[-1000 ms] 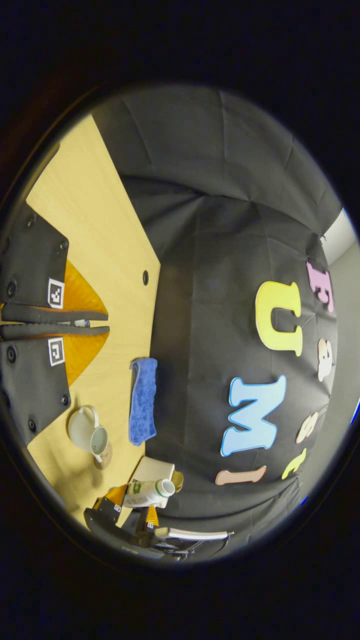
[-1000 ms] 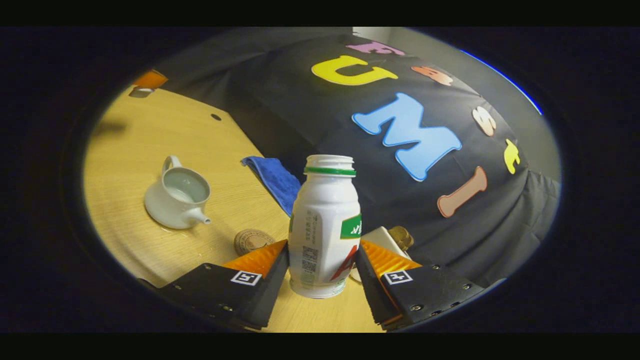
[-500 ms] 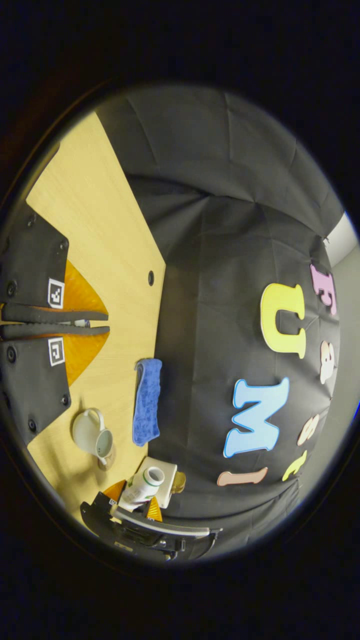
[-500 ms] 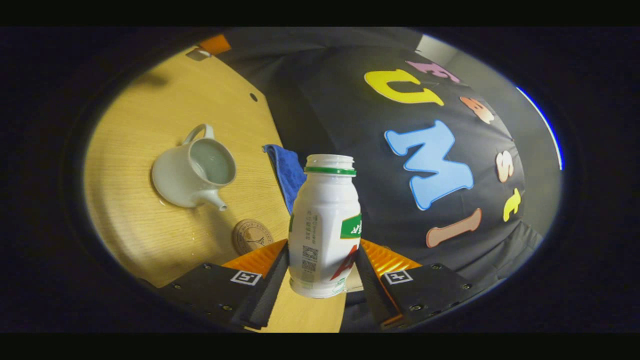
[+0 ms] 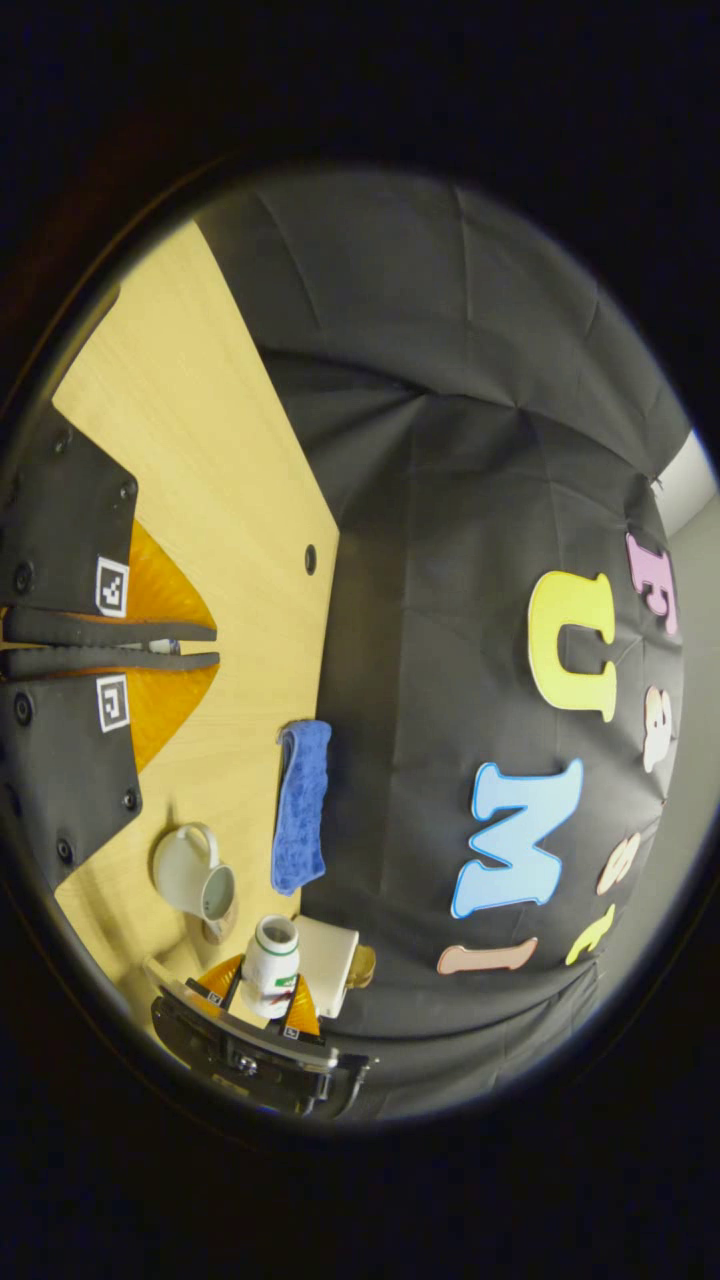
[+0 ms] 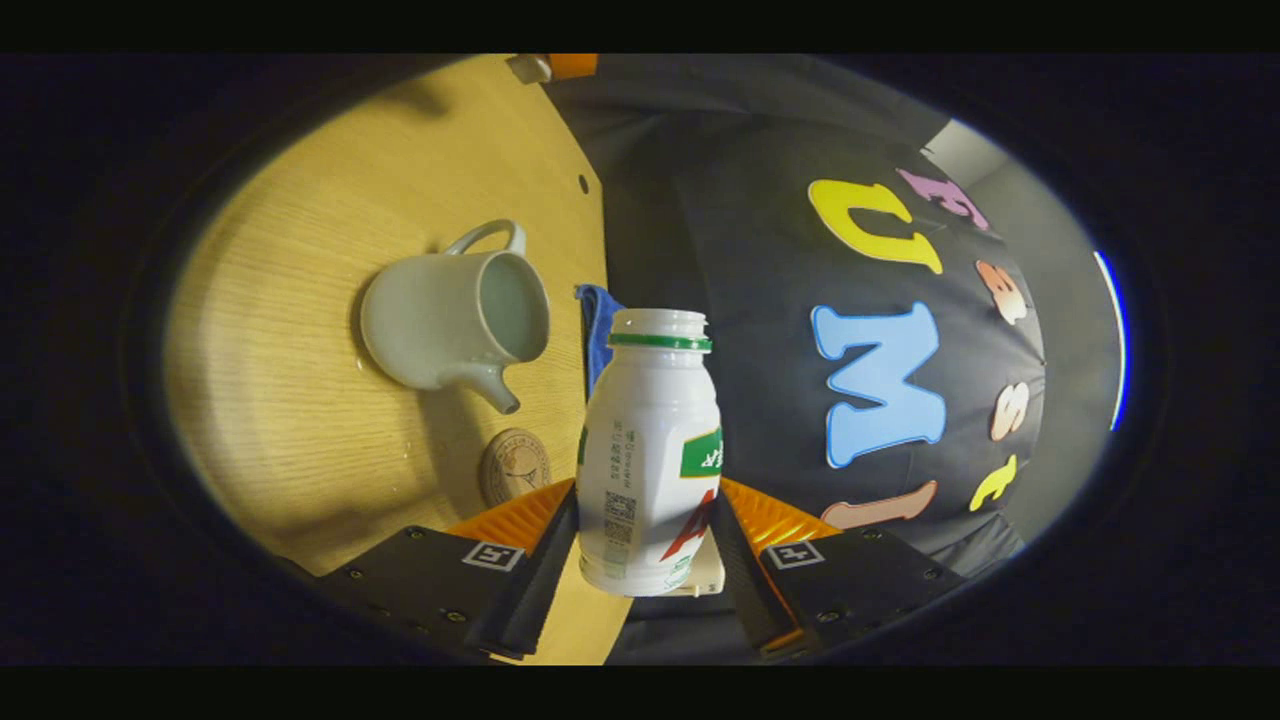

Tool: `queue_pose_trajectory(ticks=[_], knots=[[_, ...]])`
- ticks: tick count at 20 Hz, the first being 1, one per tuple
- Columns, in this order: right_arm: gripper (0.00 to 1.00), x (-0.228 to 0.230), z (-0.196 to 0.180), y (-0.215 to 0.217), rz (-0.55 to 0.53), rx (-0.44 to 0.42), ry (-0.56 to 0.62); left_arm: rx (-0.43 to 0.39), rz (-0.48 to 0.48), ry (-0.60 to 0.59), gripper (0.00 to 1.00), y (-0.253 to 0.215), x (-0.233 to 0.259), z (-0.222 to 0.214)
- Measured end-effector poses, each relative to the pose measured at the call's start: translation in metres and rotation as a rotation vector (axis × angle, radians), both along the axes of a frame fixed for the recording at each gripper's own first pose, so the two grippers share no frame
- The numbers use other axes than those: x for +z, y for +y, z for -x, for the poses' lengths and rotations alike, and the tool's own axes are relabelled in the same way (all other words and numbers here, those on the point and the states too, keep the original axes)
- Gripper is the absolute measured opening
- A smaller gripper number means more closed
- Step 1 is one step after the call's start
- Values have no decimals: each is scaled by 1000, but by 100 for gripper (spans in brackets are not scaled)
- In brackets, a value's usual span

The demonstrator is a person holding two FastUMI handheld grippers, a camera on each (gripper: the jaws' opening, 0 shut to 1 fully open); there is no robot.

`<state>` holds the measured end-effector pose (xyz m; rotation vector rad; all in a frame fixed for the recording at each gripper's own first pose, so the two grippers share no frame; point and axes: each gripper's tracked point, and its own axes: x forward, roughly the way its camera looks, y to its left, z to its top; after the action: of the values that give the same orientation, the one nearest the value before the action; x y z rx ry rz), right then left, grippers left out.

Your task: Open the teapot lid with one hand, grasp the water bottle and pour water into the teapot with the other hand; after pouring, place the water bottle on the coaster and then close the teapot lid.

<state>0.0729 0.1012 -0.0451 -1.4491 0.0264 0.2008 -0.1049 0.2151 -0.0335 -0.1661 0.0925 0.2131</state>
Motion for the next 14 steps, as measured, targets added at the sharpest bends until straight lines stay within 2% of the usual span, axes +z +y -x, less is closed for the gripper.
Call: queue_pose_trajectory(ticks=[2, 9, 10, 11, 12, 14], knots=[[73, -2, -1, 0, 30, 6, -7, -1, 1, 3, 7, -1, -3, -1], [73, 0, 5, 5, 109, 34, -56, -6, 10, 14, 7, -3, -9, -1], [73, 0, 7, 6, 124, 39, -66, -7, 9, 15, 11, -3, -10, -2], [73, 0, 9, 5, 140, 44, -75, -8, 10, 17, 7, -4, -10, -2], [73, 3, 11, 5, 153, 49, -83, -9, 9, 18, 11, -4, -10, -1], [73, 11, 6, 4, 173, 55, -92, -9, 11, 20, 7, -3, -11, -1]])
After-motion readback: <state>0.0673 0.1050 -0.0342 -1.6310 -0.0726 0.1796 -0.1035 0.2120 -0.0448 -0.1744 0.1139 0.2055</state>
